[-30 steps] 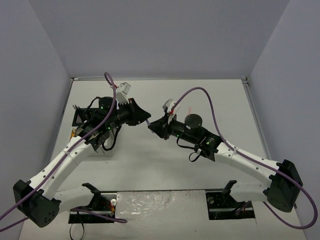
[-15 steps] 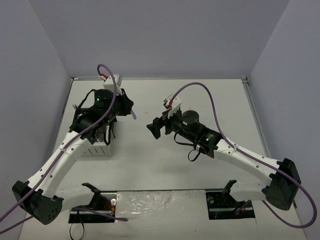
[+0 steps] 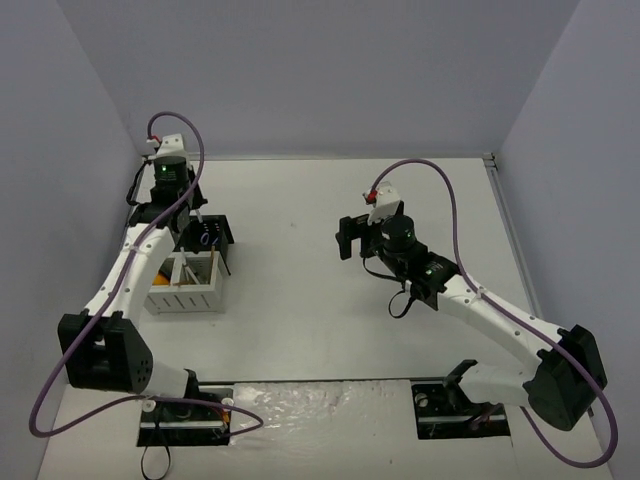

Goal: Organize the makeup

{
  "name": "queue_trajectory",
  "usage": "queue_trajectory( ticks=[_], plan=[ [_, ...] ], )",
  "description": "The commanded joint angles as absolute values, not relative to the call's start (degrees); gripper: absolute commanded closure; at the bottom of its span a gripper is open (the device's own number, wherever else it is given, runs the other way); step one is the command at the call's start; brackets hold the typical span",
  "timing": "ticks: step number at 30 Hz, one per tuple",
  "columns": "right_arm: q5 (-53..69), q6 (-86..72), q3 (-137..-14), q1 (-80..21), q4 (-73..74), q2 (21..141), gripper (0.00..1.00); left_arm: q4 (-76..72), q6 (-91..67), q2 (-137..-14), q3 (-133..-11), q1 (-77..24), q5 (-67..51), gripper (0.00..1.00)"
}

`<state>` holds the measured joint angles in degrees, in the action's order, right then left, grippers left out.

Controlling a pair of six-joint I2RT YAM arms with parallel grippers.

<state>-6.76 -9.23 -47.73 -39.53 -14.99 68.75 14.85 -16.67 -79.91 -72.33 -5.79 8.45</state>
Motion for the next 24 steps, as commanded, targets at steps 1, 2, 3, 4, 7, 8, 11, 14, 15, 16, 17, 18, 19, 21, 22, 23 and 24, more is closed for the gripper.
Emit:
queue_trajectory(
  ticks=[1,2,3,4,7,8,11,14,15,16,17,18,19,21,22,23,24],
  plan=[
    [-11.53,-10.61,-47.24,-38.21,-16.63,67.39,0.00,9.08,-15.87,-80.90,-71.73,-4.04,8.63,1.00],
    [-12.07,-10.75,-47.12,-38.00,-16.45,67.71,0.00,9.32,-15.87,-80.98,-71.41,-3.92,8.65,1.00],
    [-12.48,-10.90,-47.02,-37.79,-16.35,68.12,0.00,9.57,-15.82,-81.03,-71.10,-3.87,8.71,1.00],
    [-12.74,-11.00,-47.02,-37.57,-16.32,68.41,0.00,9.51,-15.89,-80.84,-70.71,-3.87,9.09,1.00],
    [-13.51,-11.27,-47.13,-37.07,-16.26,69.84,0.00,9.18,-15.89,-80.40,-69.61,-3.87,10.19,0.95],
    [-13.73,-11.36,-47.24,-37.00,-16.26,70.52,0.00,9.10,-15.78,-80.33,-69.35,-3.87,10.45,0.91],
    [-15.03,-12.32,-47.72,-36.66,-16.26,72.79,0.00,10.05,-15.64,-80.21,-69.56,-3.87,10.55,0.76],
    [-17.47,-14.73,-48.40,-35.98,-15.67,75.23,0.00,10.61,-15.73,-78.93,-69.90,-3.87,10.29,0.56],
    [-18.18,-15.67,-48.83,-35.58,-15.34,76.51,0.00,11.10,-15.76,-78.18,-70.19,-3.88,10.14,0.47],
    [-18.70,-16.38,-49.60,-34.97,-15.09,78.28,0.00,12.29,-15.92,-76.96,-70.97,-3.95,9.84,0.39],
    [-20.08,-17.17,-50.35,-34.62,-14.55,79.72,0.00,13.92,-16.17,-76.12,-71.86,-3.95,9.69,0.30],
    [-21.30,-18.01,-51.15,-34.23,-14.01,81.31,0.00,15.71,-16.39,-75.06,-72.68,-3.94,9.42,0.23],
    [-22.10,-18.93,-52.12,-33.75,-13.48,83.30,0.00,17.87,-16.57,-73.48,-73.35,-3.90,8.85,0.17],
    [-23.05,-20.36,-53.61,-32.70,-12.76,86.55,0.01,20.56,-16.87,-70.42,-74.09,-3.87,8.26,0.10],
    [-23.11,-21.06,-54.10,-31.99,-12.43,88.19,0.01,21.14,-16.87,-68.28,-73.70,-3.89,7.36,0.08],
    [-23.12,-22.18,-55.77,-31.06,-11.93,90.18,0.02,21.64,-16.87,-64.55,-72.33,-3.95,5.75,0.07],
    [-23.02,-22.84,-56.83,-30.28,-11.68,92.60,0.03,21.71,-16.83,-62.11,-71.03,-3.95,4.65,0.06]
  ],
)
